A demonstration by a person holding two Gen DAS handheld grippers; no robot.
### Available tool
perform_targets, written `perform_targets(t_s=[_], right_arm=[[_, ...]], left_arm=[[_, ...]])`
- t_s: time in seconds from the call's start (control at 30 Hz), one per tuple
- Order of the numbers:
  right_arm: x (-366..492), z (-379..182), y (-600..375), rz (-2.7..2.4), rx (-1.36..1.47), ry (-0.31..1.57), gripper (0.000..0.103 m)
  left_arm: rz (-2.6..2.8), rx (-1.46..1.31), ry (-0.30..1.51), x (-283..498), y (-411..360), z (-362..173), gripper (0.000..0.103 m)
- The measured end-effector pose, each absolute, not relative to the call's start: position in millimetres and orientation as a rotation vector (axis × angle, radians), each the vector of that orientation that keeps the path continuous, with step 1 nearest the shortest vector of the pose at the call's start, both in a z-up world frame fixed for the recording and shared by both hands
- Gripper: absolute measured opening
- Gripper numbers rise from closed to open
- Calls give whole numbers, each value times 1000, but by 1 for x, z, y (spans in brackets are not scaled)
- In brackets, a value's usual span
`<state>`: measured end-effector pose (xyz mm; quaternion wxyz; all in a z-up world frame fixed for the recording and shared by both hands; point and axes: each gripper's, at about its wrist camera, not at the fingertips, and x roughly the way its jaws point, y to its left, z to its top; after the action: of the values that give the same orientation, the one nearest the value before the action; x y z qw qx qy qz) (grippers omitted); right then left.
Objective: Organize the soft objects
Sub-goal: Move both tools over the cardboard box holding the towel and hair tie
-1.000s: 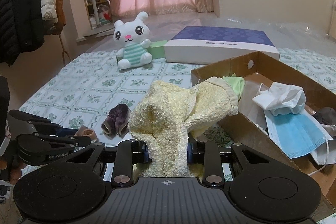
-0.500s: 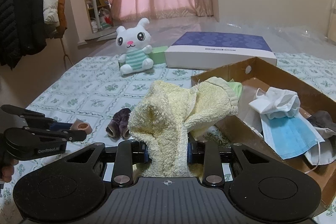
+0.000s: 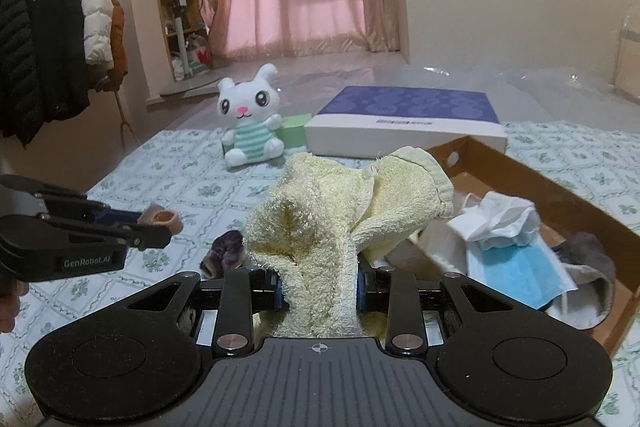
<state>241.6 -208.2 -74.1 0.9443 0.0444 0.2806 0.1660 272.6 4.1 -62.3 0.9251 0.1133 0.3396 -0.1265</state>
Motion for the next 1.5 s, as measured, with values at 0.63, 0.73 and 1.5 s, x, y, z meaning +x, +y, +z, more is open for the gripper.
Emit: perform_targets(t_s=[0.63, 0.73, 1.5], right_arm=[[320, -72, -320, 346, 70, 583, 31], [340, -80, -331, 348, 64, 596, 31], [427, -129, -340, 343, 100, 785, 31]], left_arm=[[-436, 244, 656, 358, -145, -40, 17], [-434, 249, 672, 379, -161, -47, 17], [-337, 253, 829, 462, -190, -122, 18]])
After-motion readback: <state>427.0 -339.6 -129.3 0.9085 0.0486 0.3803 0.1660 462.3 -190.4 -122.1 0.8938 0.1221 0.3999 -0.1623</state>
